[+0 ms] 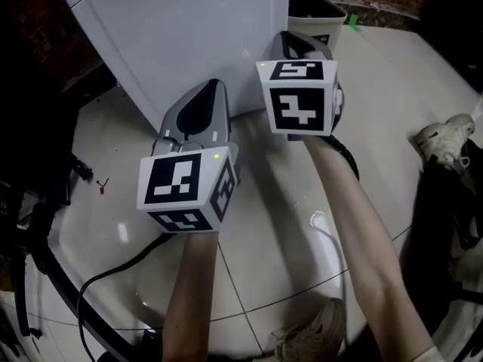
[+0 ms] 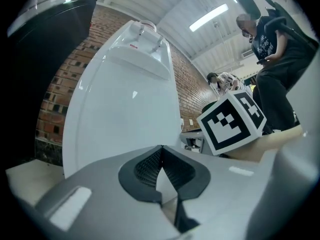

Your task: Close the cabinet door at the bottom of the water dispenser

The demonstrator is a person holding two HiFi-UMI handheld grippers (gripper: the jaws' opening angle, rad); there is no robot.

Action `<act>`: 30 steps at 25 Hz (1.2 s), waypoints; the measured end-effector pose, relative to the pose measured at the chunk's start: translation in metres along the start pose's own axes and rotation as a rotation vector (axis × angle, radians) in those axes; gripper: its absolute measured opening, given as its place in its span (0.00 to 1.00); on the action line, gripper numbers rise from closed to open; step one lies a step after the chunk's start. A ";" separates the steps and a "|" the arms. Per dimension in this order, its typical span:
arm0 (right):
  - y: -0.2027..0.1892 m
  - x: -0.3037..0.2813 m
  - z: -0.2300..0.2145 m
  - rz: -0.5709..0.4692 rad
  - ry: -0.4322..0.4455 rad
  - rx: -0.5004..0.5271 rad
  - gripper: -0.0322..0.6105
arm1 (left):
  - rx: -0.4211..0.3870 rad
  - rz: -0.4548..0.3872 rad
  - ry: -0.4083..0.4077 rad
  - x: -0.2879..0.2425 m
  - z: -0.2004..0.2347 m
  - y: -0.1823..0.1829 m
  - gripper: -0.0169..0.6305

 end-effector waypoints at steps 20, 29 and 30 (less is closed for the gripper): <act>0.052 0.235 -0.025 -0.118 0.092 -0.031 0.06 | 0.024 -0.086 -0.012 0.139 -0.084 0.091 0.06; 0.041 0.409 -0.032 -0.154 0.181 -0.220 0.06 | 0.115 -0.198 0.082 0.269 -0.159 0.102 0.06; 0.037 0.416 -0.028 -0.149 0.195 -0.214 0.06 | 0.110 -0.200 0.075 0.274 -0.165 0.100 0.06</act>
Point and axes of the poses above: the fingertips, and each gripper's own axes: x backward along the fingers, z to its left, y out of its top, the point moved 4 cm from there along x, backward along the fingers, and after that the axes turned 11 degrees about -y, right-handed, at the moved point
